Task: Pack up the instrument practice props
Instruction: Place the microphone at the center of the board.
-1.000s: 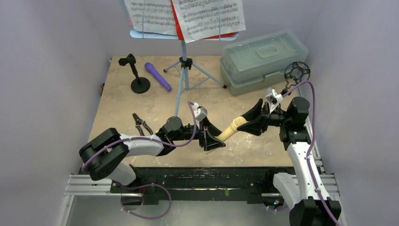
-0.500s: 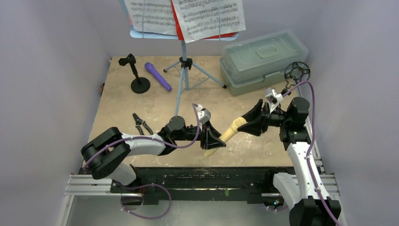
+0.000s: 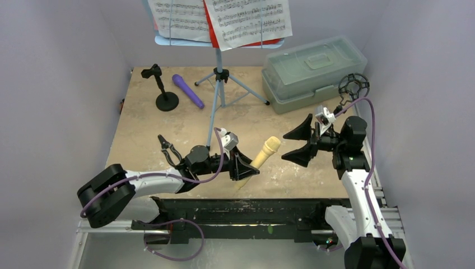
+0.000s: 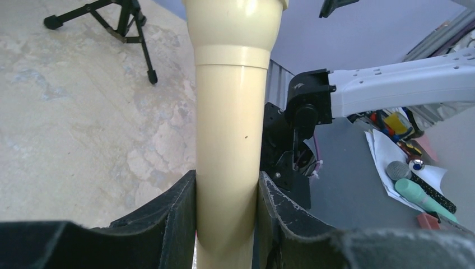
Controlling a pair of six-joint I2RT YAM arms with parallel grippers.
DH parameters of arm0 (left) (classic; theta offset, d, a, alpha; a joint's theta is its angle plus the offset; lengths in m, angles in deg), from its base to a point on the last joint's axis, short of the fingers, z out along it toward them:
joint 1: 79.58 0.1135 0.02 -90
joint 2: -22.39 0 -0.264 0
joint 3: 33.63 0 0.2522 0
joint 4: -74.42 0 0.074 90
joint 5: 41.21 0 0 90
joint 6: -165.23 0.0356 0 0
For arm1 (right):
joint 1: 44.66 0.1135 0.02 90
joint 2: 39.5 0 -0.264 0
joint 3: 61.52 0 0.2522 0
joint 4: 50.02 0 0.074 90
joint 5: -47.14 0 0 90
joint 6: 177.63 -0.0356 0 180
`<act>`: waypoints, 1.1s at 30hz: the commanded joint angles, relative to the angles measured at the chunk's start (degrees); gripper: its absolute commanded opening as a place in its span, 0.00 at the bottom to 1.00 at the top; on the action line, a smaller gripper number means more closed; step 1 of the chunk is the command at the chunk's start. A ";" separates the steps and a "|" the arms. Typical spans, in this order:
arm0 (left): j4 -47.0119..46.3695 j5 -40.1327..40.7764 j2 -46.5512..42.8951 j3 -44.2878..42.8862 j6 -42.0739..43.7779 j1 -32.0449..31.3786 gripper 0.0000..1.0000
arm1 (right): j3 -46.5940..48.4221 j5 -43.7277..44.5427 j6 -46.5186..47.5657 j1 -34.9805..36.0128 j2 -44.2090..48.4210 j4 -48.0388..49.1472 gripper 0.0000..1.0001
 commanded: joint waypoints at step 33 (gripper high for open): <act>69.74 77.30 -14.02 -22.10 -16.43 14.51 0.00 | 1.57 5.64 9.34 -0.01 1.38 -7.70 0.99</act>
